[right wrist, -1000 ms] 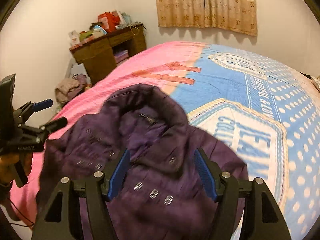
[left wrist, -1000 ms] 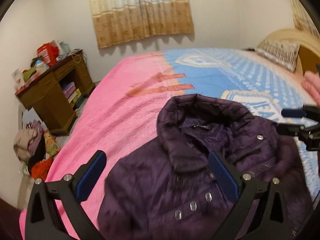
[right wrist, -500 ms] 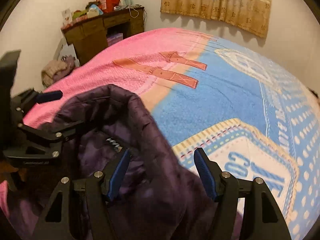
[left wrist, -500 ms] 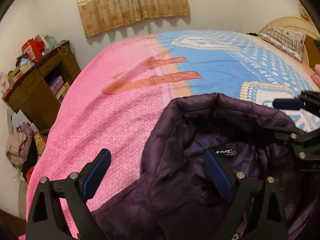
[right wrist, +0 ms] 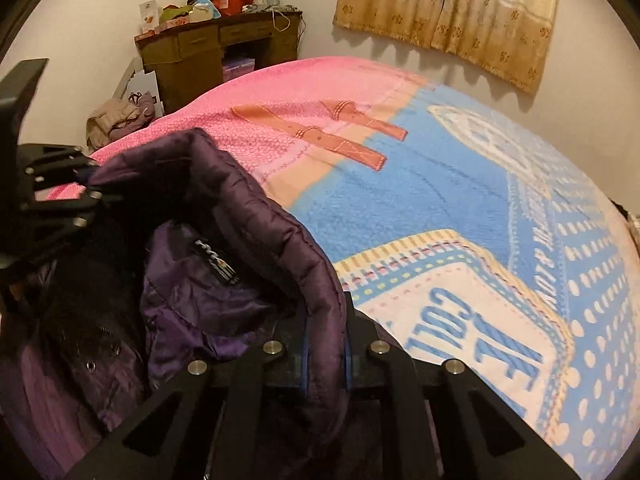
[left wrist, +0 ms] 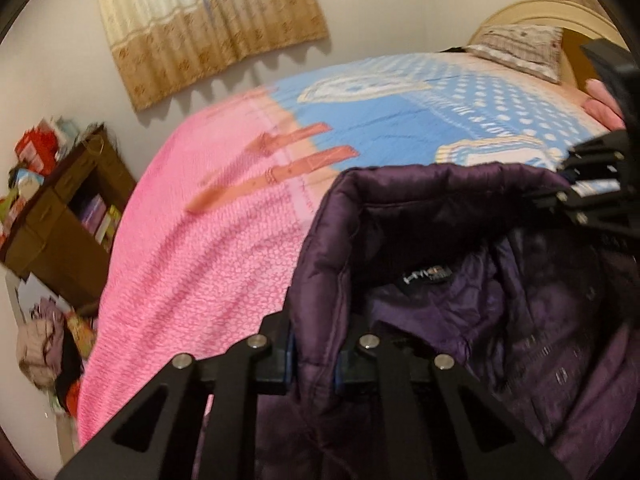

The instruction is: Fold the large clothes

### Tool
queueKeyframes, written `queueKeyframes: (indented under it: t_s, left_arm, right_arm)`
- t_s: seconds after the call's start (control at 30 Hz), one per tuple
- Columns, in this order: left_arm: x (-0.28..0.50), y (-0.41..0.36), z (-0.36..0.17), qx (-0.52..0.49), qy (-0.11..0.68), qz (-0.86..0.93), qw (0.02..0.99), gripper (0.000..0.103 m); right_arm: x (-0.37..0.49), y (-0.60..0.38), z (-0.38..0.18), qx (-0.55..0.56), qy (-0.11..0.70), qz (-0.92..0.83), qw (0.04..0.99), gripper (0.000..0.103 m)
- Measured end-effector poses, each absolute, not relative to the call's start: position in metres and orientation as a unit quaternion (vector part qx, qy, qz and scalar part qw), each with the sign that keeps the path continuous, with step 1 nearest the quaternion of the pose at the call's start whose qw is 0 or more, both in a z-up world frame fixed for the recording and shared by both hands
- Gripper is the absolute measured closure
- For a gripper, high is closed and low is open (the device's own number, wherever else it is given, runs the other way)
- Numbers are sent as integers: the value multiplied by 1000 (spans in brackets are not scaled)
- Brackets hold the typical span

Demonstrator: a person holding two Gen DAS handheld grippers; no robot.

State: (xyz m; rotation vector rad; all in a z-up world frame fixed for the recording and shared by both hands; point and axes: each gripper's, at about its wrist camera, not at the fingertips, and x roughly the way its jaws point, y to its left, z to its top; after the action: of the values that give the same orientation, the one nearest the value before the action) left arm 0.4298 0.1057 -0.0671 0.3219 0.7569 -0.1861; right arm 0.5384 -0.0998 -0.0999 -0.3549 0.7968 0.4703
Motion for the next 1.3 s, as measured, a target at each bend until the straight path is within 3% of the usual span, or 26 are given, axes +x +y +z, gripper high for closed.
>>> queueKeyframes:
  t_s: [0.17, 0.4, 0.6, 0.7, 0.77, 0.97, 1.07, 1.2, 1.27, 1.3]
  left_arm:
    - [391, 100, -71, 245, 333, -126, 902, 89]
    - [345, 76, -118, 416, 297, -152, 846, 89]
    - [333, 69, -143, 456, 280, -152, 831, 91]
    - [330, 65, -146, 469, 272, -146, 828, 92]
    - [327, 64, -146, 473, 269, -144, 826, 92]
    - [327, 59, -147, 482, 268, -139, 822, 92]
    - [323, 56, -144, 483, 266, -132, 824, 90]
    - [310, 60, -120, 449, 255, -147, 844, 72]
    - [298, 66, -93, 391, 251, -178, 868, 56]
    - [293, 68, -82, 369, 243, -189, 877, 40]
  right_arm:
    - [522, -112, -113, -191, 393, 220, 872, 92]
    - [509, -121, -147, -224, 423, 205, 854, 92]
    - [508, -122, -157, -237, 443, 202, 841, 91]
    - [515, -134, -139, -174, 477, 204, 837, 83]
    - [517, -146, -115, -116, 478, 177, 852, 71]
    - [509, -149, -76, 109, 417, 184, 883, 57]
    - [514, -112, -99, 54, 414, 171, 892, 57]
    - [517, -103, -147, 39, 462, 149, 874, 58]
    - [512, -104, -151, 38, 452, 156, 877, 58]
    - [511, -104, -152, 39, 451, 157, 878, 58]
